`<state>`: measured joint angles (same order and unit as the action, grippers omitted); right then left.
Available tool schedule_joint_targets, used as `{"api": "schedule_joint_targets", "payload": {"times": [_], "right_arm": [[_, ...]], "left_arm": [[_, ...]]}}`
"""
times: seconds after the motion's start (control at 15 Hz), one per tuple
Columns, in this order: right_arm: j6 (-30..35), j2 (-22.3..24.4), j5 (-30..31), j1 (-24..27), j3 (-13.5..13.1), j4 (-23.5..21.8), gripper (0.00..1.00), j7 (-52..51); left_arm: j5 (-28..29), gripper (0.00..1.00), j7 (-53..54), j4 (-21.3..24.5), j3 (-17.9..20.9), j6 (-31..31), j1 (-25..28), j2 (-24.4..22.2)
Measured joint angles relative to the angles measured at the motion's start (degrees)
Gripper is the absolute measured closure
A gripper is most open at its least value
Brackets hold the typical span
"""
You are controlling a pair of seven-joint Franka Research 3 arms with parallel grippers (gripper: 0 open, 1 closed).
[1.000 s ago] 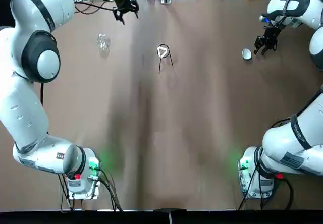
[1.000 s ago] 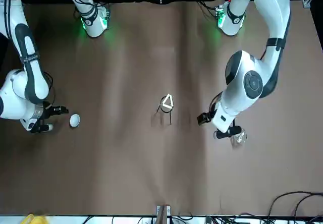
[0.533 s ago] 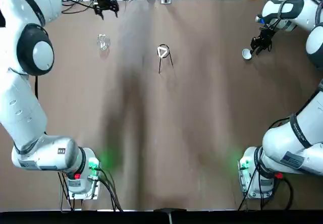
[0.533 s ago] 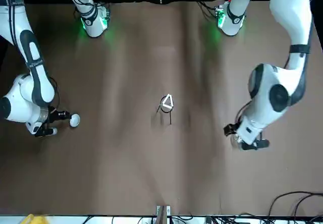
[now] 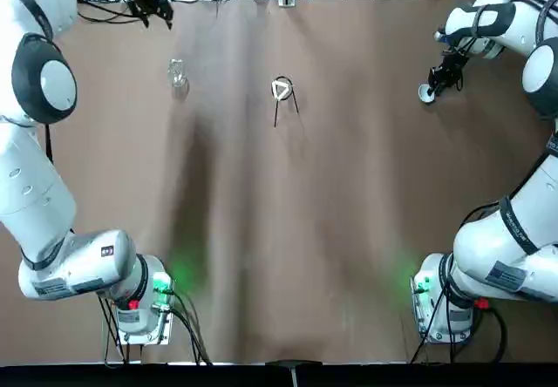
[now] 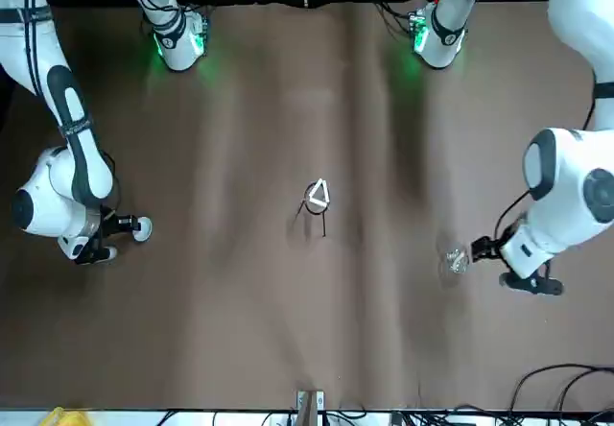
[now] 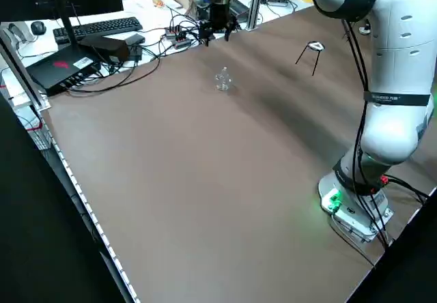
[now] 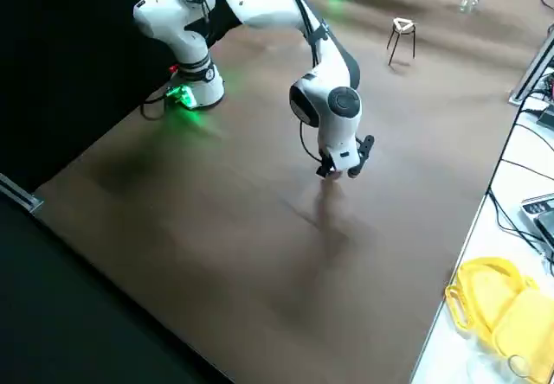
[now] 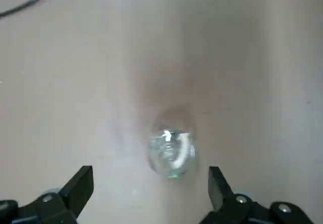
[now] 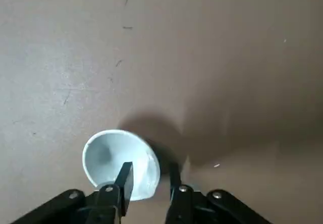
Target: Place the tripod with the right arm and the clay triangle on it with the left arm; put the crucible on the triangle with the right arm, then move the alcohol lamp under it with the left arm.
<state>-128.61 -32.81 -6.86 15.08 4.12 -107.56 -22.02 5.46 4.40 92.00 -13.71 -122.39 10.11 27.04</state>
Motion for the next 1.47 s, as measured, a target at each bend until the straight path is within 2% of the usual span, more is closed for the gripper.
{"api": "schedule_joint_targets", "payload": {"times": [0.07,0.13,0.27,0.33,0.47,0.53,0.6,0.87,1.07,1.2,1.33,1.47], "right_arm": [[-0.1,-0.2,0.0,0.0,0.0,0.1,0.64,0.0],[-0.2,-0.5,0.0,0.0,0.0,0.3,0.7,0.0],[-0.4,-0.7,0.0,0.0,0.0,0.5,0.75,0.0],[-0.4,-0.7,0.0,0.0,0.0,0.5,0.81,0.0],[-0.4,-0.7,0.0,0.0,0.0,0.6,0.83,0.0],[-0.4,-0.7,0.0,0.0,0.0,0.7,0.91,0.0],[0.5,-0.4,-0.5,0.0,0.1,1.0,0.94,0.0],[1.1,-0.4,-0.5,-1.0,0.2,1.7,0.94,0.0],[6.7,1.0,-0.6,-2.8,0.6,3.2,0.94,1.0],[12.6,4.4,-1.3,-3.6,2.4,4.2,0.94,4.5],[18.0,8.8,-3.4,-3.9,6.1,4.6,0.94,10.5],[20.5,12.0,-4.2,-4.3,10.1,4.5,0.94,17.4]], "left_arm": [[0.0,0.0,3.5,0.0,-0.1,0.0,1.5,0.0],[0.0,0.0,7.5,0.0,-0.1,0.1,3.1,-0.1],[0.0,0.0,15.2,0.0,-0.2,0.8,6.0,-0.2],[0.0,0.0,18.8,0.0,-0.2,1.0,7.5,-0.2],[-0.4,0.0,24.7,0.1,-0.3,1.2,9.8,-0.1],[-2.1,0.0,26.5,0.1,-0.3,1.3,10.7,0.1],[-4.4,0.0,27.7,0.3,-0.3,1.3,11.3,0.5],[-8.5,0.0,36.2,-0.3,-0.4,0.9,11.8,2.1],[-11.8,0.0,44.5,-0.9,-0.4,-0.4,12.2,2.5],[-16.6,0.0,53.0,-0.9,-0.3,-1.8,13.2,3.6],[-22.8,0.0,62.3,-0.9,-0.3,-2.8,14.9,5.6],[-28.5,0.0,71.6,-1.0,-0.2,-3.2,16.4,7.3]]}}
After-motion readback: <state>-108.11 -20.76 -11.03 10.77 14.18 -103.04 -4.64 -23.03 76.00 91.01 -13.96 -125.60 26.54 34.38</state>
